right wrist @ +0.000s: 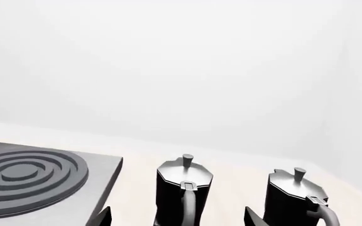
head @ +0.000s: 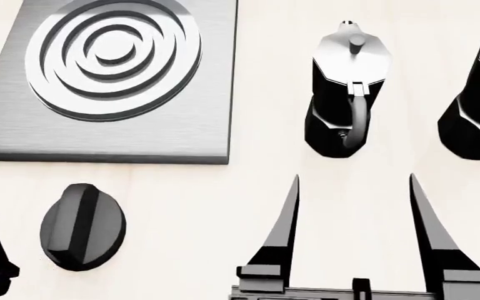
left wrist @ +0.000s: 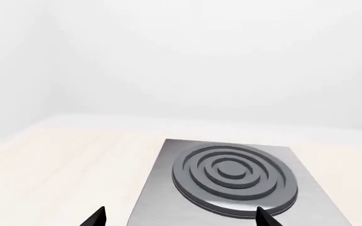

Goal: Turn off the stove.

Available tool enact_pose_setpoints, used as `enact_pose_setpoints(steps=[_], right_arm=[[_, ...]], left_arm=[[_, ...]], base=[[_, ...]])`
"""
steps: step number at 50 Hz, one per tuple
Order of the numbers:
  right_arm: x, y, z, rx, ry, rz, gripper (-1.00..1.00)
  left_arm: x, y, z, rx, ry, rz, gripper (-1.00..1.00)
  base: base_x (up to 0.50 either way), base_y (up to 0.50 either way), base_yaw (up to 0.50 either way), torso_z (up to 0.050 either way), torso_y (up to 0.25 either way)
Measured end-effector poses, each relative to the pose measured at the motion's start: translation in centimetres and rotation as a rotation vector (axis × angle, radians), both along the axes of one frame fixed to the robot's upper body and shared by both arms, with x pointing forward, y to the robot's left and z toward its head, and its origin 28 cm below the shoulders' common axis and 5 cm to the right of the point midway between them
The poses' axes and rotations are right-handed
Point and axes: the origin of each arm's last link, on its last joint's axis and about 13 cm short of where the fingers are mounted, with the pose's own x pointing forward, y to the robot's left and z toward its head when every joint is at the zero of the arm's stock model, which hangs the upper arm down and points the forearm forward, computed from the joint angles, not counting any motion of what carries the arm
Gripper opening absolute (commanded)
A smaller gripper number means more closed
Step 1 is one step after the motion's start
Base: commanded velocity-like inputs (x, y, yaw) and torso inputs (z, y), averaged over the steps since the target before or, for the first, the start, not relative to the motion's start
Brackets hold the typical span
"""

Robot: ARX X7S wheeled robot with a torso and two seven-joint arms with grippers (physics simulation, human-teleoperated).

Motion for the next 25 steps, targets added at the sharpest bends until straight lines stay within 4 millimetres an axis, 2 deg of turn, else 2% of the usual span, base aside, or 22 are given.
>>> enact_pose_setpoints(steps=[25], right_arm=[[0.9, 0.2, 2.8, -0.015, -0.048, 0.01, 1.0]], left_arm=[[-0.1, -0.1, 2.5, -0.017, -0.065, -0.035, 1.0]], base=[[0.0, 0.0, 0.0, 0.0, 0.0]])
